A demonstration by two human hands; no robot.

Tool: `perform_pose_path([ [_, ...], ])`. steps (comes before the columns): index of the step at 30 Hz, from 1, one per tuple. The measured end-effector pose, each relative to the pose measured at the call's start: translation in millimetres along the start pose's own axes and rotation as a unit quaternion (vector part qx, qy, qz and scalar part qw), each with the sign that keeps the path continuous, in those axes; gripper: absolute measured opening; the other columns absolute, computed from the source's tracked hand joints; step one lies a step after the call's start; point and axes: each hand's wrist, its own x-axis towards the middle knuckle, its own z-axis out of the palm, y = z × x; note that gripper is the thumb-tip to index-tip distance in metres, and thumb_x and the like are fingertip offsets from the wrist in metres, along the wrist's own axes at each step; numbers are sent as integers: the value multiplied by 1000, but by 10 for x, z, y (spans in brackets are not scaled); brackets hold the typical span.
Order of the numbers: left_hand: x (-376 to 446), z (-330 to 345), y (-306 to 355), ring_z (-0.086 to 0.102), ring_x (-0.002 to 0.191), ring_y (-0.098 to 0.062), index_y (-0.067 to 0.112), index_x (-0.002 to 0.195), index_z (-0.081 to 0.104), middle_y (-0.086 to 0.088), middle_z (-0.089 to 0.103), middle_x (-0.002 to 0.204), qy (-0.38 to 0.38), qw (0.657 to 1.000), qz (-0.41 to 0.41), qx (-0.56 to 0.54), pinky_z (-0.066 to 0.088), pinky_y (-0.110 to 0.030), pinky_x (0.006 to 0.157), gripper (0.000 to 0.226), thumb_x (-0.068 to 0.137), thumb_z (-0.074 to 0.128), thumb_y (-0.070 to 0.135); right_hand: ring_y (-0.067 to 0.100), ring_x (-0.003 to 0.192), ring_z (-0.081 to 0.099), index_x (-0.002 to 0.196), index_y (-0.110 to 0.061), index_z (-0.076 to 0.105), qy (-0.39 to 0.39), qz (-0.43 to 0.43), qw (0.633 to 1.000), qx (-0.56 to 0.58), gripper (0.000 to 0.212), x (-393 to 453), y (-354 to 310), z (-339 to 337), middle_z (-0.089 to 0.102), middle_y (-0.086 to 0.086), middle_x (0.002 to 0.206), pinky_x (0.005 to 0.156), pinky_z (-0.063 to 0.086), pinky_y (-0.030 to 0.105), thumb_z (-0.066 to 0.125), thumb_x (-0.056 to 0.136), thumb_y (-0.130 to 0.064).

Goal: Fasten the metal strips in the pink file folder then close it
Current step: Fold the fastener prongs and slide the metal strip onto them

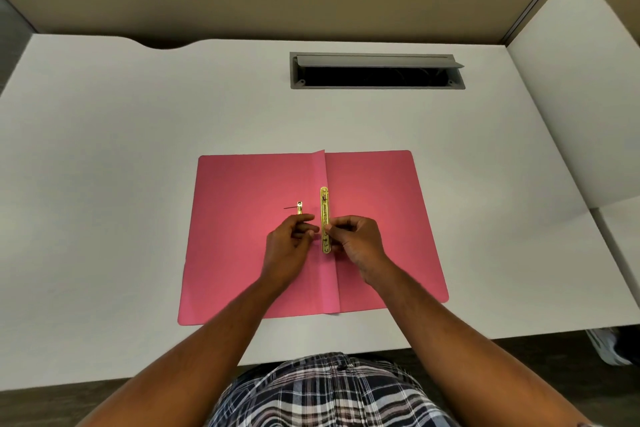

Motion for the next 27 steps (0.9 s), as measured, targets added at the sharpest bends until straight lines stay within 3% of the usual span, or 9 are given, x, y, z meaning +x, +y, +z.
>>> perform_pose_path([
  [4, 65, -26, 72, 71, 84, -6, 22, 123, 64, 4, 75, 92, 1, 1000, 15, -12, 59, -25, 77, 33, 93, 63, 8, 23, 71, 76, 93, -11, 79, 14, 11, 999, -40, 12, 13, 14, 6, 80, 10, 86, 69, 66, 39, 83, 82, -8],
  [7, 135, -7, 77, 68, 87, -3, 23, 119, 67, 6, 73, 96, -16, 998, 26, 52, 58, -29, 83, 32, 90, 66, 8, 23, 64, 75, 92, -12, 78, 19, 19, 999, -43, 14, 11, 2, -6, 80, 9, 80, 66, 66, 43, 84, 80, -7],
  [10, 194, 2, 7, 64, 91, -11, 21, 117, 70, 2, 71, 104, -33, 989, 49, 136, 55, -36, 86, 33, 85, 73, 14, 23, 62, 76, 91, -11, 76, 27, 10, 998, -59, 16, 16, 2, -13, 79, 9, 77, 67, 66, 48, 85, 79, -6],
  [16, 253, 36, -74, 45, 120, -21, 25, 129, 62, 1, 61, 127, -70, 955, 87, 273, 35, -29, 98, 45, 85, 71, 27, 19, 66, 77, 79, -25, 74, 64, -11, 987, -146, 15, 94, 42, 3, 78, -2, 72, 69, 65, 49, 86, 73, -19],
  [20, 302, 36, -50, 46, 119, -23, 27, 130, 60, 5, 59, 131, -62, 939, 112, 320, 45, -39, 96, 51, 81, 73, 29, 15, 63, 75, 74, -27, 73, 61, -25, 981, -182, 12, 146, 51, 17, 77, -6, 70, 69, 64, 48, 84, 70, -26],
  [27, 374, -10, -51, 43, 123, -27, 33, 134, 57, 12, 51, 144, -100, 909, 125, 384, 46, -42, 92, 56, 80, 71, 43, 14, 66, 73, 73, -25, 71, 43, -70, 955, -284, 10, 168, 93, -33, 75, -6, 68, 72, 62, 42, 79, 75, -29],
])
